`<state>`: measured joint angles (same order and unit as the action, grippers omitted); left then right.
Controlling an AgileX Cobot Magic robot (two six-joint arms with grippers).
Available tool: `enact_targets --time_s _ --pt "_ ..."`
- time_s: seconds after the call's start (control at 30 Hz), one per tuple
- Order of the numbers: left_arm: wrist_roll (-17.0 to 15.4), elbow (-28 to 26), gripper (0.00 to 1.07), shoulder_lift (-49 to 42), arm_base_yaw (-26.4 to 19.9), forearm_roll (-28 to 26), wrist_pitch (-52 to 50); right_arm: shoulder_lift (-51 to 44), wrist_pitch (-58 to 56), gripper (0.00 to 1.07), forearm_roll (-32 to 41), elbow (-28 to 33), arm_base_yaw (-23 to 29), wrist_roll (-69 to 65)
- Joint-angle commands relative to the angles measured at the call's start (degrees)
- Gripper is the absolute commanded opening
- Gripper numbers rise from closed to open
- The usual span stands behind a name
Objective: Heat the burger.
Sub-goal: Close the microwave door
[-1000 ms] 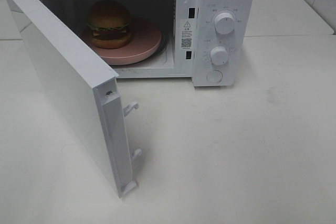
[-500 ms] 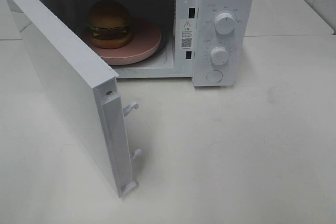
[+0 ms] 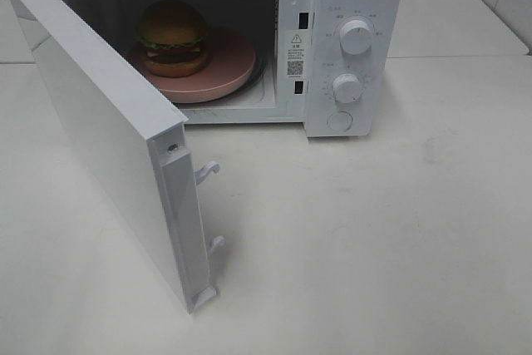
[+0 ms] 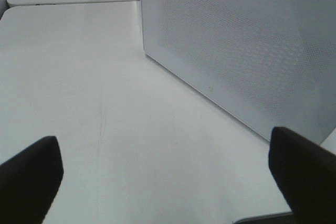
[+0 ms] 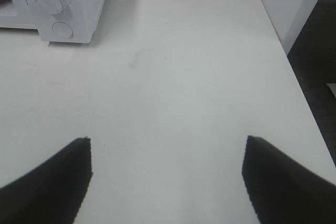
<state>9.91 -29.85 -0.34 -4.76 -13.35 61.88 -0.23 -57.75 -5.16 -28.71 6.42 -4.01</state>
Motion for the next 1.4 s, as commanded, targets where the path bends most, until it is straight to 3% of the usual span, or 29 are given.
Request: enact_targets --time_s 0.03,1.1,1.4 --pt "-0.2 0.3 1.00 -0.8 -0.2 -0.2 -0.1 -1.8 0.8 0.76 -0.3 0.2 -0.3 0.6" --pt "-0.3 0.3 1.00 -0.8 -0.2 -0.4 -0.1 -1.8 0.8 0.76 -0.3 0.2 -0.3 0.5" --pt "-0.2 -1.8 0.92 2.7 -0.2 -1.0 -6.6 -1.8 0.8 0.76 -0.3 0.2 -0.3 0.5"
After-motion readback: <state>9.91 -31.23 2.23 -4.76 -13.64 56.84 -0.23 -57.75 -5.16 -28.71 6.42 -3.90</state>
